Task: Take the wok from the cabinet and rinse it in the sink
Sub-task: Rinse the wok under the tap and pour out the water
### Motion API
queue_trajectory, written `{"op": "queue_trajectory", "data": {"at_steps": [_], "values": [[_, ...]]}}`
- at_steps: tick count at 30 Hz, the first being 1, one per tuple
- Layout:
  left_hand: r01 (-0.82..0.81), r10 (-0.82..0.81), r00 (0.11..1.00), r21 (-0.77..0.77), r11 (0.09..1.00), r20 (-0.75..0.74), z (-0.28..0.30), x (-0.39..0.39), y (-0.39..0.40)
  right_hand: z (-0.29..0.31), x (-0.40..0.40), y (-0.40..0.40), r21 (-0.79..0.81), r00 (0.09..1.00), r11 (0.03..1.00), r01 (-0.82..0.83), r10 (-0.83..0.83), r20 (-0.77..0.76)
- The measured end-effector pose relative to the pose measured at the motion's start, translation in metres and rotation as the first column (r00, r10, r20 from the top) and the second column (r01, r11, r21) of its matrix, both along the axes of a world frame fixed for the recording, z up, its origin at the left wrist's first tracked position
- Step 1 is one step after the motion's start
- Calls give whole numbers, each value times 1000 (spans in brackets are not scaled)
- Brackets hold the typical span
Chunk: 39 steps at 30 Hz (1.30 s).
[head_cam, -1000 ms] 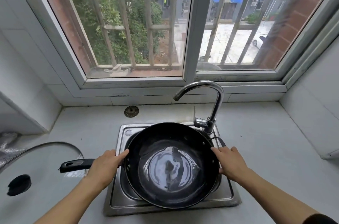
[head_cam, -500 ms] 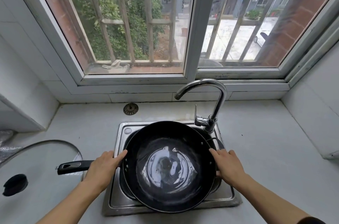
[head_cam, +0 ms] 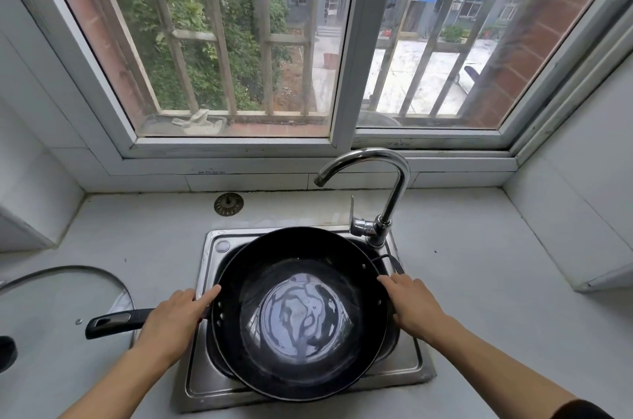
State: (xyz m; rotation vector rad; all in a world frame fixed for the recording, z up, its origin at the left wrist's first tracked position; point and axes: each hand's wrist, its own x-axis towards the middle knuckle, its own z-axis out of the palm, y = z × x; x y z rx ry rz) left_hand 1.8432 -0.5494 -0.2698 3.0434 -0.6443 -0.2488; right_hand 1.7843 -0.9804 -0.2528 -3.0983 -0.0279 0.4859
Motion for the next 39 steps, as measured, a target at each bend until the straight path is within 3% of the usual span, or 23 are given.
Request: {"op": "queue_trajectory", "data": {"at_steps": [7, 13, 18, 25, 31, 39], "values": [[-20, 20, 999, 9, 1000, -45, -4, -1, 4, 14, 16, 4, 116, 998, 991, 60, -59, -13], [-9, 9, 999, -7, 1000, -53, -3, 1, 5, 24, 57, 19, 278, 973, 957, 78, -134, 186], [-18, 18, 997, 2, 1000, -73, -4, 2, 4, 18, 107, 27, 350, 946, 931, 101, -198, 254], [10, -12, 995, -15, 1000, -98, -20, 11, 9, -8, 152, 34, 206, 979, 970, 127, -156, 129], [-15, 12, 992, -24, 1000, -126, -20, 9, 7, -26, 168, 36, 89, 988, 992, 91, -101, 115], [-79, 78, 988, 1, 997, -134, -8, 5, 3, -39, 172, 36, 56, 985, 997, 53, -61, 162]]}}
